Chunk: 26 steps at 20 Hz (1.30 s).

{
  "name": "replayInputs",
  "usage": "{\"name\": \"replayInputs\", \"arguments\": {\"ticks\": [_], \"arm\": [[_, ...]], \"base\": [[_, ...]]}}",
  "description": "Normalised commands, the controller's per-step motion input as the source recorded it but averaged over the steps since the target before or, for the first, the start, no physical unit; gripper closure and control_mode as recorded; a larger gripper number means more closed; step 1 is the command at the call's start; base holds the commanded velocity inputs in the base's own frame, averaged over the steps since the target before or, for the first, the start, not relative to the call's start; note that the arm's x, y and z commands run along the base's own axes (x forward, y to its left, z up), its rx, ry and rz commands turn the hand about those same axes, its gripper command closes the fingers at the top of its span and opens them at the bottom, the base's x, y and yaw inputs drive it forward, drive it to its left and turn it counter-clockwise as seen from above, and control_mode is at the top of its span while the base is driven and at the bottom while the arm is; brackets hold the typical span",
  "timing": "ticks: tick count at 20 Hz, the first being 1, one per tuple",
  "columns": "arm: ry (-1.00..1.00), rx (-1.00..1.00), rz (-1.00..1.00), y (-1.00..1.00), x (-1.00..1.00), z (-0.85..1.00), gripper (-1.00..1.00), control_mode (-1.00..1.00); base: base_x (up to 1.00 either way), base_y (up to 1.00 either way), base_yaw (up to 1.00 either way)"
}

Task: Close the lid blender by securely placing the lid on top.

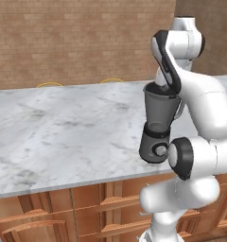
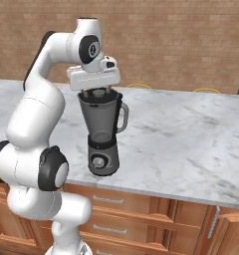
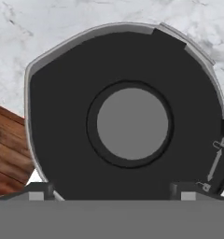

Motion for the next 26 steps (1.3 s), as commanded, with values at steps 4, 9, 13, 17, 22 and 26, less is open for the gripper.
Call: {"name": "replayInputs", "arguments": {"ticks": [4, 9, 13, 17, 22, 26], "arm": [[-0.25, 0.00, 0.00, 0.00, -0.51, 0.09, -1.00, -1.00], [-0.26, 0.00, 0.00, 0.05, -0.82, 0.16, -1.00, -1.00], [-0.20, 0.00, 0.00, 0.44, -0.96, 0.26, -1.00, -1.00], [-0.13, 0.00, 0.00, 0.65, -0.88, 0.14, -1.00, -1.00], [-0.07, -0.02, 0.00, 0.81, -0.64, 0.00, -1.00, -1.00], [-0.04, -0.03, 0.00, 0.82, -0.38, -0.02, -1.00, -1.00]], "base": [[0.00, 0.00, 0.00], [0.00, 0.00, 0.00], [0.00, 0.00, 0.00], [0.00, 0.00, 0.00], [0.00, 0.00, 0.00], [0.00, 0.00, 0.00]]}}
